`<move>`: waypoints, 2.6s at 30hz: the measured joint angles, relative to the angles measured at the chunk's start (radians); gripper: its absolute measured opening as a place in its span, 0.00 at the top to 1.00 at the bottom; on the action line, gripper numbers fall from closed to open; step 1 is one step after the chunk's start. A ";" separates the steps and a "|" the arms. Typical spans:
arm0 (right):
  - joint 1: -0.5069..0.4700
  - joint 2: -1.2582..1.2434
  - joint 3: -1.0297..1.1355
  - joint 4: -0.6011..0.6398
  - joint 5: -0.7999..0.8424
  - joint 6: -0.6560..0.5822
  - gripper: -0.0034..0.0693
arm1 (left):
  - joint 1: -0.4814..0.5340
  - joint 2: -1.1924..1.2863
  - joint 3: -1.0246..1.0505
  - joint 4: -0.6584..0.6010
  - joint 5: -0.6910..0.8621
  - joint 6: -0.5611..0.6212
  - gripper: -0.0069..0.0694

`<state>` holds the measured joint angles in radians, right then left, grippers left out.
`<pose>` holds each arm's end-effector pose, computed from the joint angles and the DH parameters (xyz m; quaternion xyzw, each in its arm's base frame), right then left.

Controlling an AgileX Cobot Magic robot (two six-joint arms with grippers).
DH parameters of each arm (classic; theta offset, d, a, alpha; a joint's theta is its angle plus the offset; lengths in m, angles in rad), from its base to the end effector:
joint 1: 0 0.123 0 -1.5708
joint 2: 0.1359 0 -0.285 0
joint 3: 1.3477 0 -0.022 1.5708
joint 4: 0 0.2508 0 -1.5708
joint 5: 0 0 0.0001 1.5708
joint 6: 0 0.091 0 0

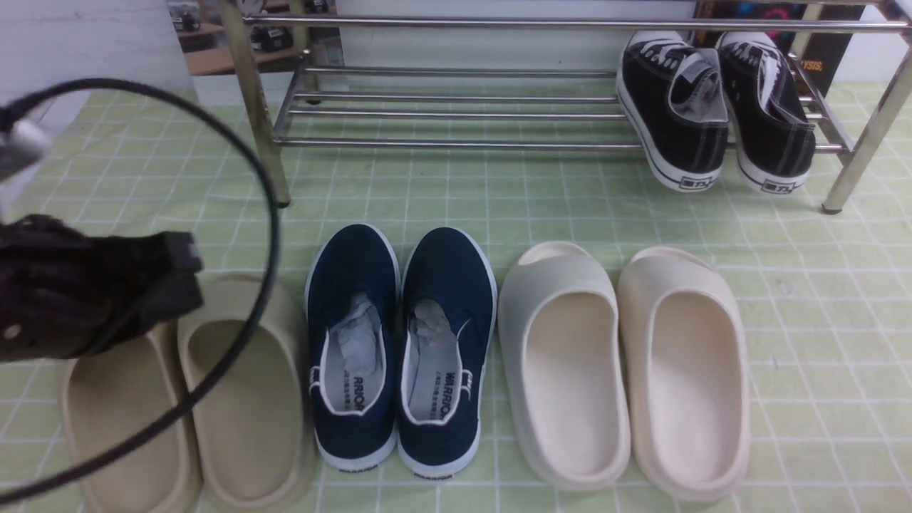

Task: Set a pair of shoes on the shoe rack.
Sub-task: Use the left arm to grab the shoe closest to it, then use the left arm to put a shoe into the shoe rack

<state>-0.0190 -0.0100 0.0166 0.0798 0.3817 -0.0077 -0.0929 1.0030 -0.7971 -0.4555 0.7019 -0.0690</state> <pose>0.0524 0.0017 0.1739 0.0255 0.8044 0.0260 0.5930 0.1918 -0.0439 0.3133 -0.0962 0.9077 -0.2270 0.3397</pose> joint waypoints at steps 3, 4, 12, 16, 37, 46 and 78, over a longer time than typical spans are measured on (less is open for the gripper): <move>0.000 0.000 0.000 0.000 0.000 0.000 0.62 | -0.094 0.168 -0.086 0.024 0.047 0.018 0.93; 0.000 0.000 0.000 0.000 0.000 0.000 0.62 | -0.131 0.207 -0.103 0.063 0.043 -0.001 0.93; 0.000 0.000 0.000 0.000 0.000 0.000 0.62 | -0.284 0.493 -0.213 0.508 0.021 -0.394 0.85; 0.000 0.000 0.000 0.000 0.000 0.000 0.62 | -0.287 0.581 -0.228 0.547 -0.021 -0.444 0.63; 0.000 0.000 0.000 0.000 0.000 0.000 0.62 | -0.291 0.703 -0.299 0.483 -0.012 -0.436 0.90; 0.000 0.000 0.000 0.000 0.001 0.000 0.62 | -0.273 0.744 -0.715 0.487 0.157 -0.367 0.90; 0.000 0.000 0.000 0.000 0.001 0.000 0.62 | -0.182 1.426 -1.770 0.496 0.343 -0.308 0.36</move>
<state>-0.0190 -0.0100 0.0166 0.0798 0.3826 -0.0077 -0.2749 2.4290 -2.5671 0.0409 1.0450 -0.3773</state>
